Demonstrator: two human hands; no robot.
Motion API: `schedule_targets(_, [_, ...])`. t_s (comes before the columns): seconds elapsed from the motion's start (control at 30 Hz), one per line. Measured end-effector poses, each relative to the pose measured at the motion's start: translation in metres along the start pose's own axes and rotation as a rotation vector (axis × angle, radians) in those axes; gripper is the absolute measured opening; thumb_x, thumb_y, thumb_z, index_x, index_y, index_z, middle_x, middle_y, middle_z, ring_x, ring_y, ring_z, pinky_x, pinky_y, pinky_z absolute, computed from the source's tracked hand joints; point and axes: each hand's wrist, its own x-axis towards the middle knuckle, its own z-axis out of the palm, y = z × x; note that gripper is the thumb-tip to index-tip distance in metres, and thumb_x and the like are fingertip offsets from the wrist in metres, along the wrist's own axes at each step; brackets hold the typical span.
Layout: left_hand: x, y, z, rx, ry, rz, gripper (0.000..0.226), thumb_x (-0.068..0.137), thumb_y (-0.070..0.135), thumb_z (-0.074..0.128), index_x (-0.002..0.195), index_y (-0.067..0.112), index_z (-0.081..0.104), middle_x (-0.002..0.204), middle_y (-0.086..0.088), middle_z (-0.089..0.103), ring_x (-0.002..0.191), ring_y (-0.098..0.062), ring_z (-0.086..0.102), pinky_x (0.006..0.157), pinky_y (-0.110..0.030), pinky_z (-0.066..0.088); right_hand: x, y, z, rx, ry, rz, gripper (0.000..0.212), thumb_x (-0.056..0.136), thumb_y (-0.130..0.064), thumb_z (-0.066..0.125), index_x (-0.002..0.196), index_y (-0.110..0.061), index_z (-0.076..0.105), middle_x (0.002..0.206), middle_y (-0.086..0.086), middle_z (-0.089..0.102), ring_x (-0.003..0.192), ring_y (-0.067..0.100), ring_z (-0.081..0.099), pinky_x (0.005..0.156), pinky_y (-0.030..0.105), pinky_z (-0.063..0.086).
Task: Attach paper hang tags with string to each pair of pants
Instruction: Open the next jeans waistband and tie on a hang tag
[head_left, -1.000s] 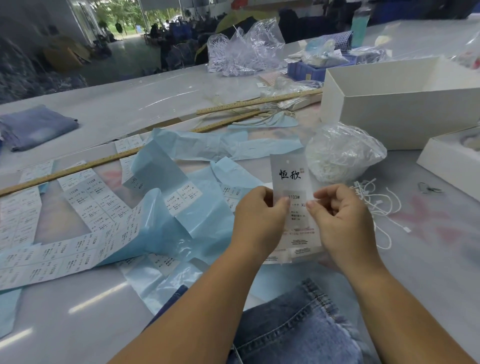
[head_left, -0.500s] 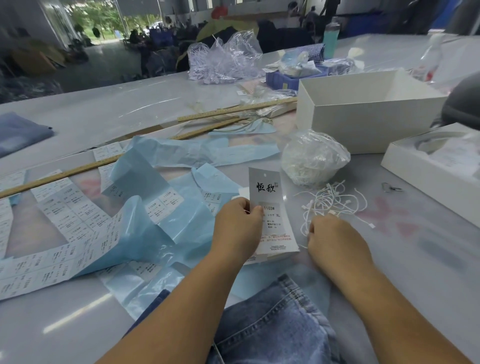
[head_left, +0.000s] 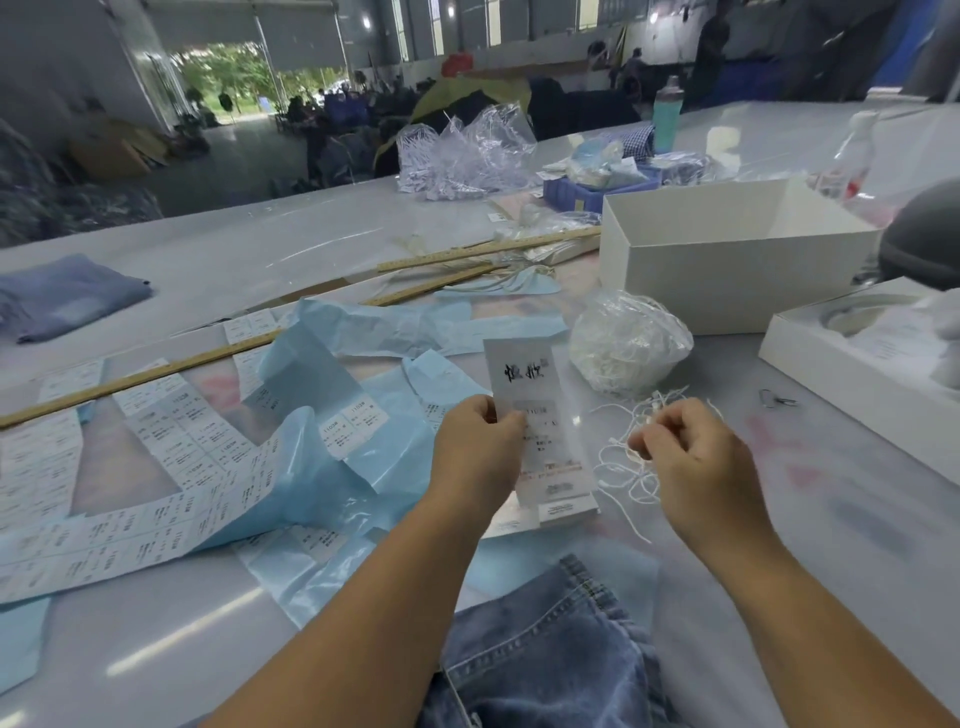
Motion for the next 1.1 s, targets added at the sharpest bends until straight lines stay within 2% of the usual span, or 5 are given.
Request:
schedule_targets(0.2, [-0.028,0.021,-0.006,0.257,-0.045,0.302,0.074,0.088,0.010,0.047,0.144,0.050,0.020,0.085,0.001,0.067,0.070,-0.022,0.066,0.057,-0.038,0.057,-0.015,-0.053,-0.029,0.779,-0.241,0.184,0.018,0.074,-0.013,0.056,0.060,-0.022,0.061,0.062,0.012,0.064,0.047,0.019,0.050,0.047,0.027,0.043])
schedule_targets(0.37, [-0.079,0.046,-0.027,0.285,-0.269,0.475,0.027,0.078,0.020,0.046,0.085,0.023,0.072,0.083,0.006,0.068,0.072,-0.011,0.062,0.063,-0.022,0.047,-0.032,-0.101,-0.047,1.109,-0.619,0.164,0.013,0.067,0.005,0.051,0.066,-0.008,0.050,0.063,0.019,0.054,0.026,0.007,0.027,0.036,0.012,0.027])
schedule_targets(0.6, [-0.150,0.057,-0.096,0.138,-0.458,0.549,0.024,0.079,0.011,0.056,0.098,0.000,0.065,0.091,-0.017,0.065,0.087,-0.033,0.061,0.078,-0.050,0.053,-0.074,-0.157,-0.049,1.168,-0.987,0.077,0.014,0.065,0.002,0.052,0.072,-0.001,0.063,0.058,0.016,0.049,0.026,0.004,0.031,0.036,0.011,0.031])
schedule_targets(0.77, [-0.202,0.043,-0.148,-0.187,-0.465,0.319,0.026,0.084,0.029,0.051,0.094,0.012,0.067,0.085,-0.014,0.058,0.082,-0.030,0.049,0.064,-0.036,0.038,-0.119,-0.196,-0.039,1.118,-1.218,-0.060,0.018,0.078,-0.010,0.056,0.083,0.007,0.054,0.049,-0.003,0.058,0.031,0.000,0.033,0.038,0.010,0.030])
schedule_targets(1.1, [-0.270,-0.005,-0.209,-0.313,0.008,0.213,0.011,0.084,0.019,0.066,0.076,0.012,0.072,0.068,-0.011,0.063,0.054,-0.018,0.058,0.049,-0.026,0.047,-0.200,-0.224,-0.012,0.703,-1.350,-0.195,0.024,0.074,-0.003,0.052,0.085,-0.003,0.074,0.080,0.019,0.071,0.042,0.017,0.052,0.043,0.023,0.044])
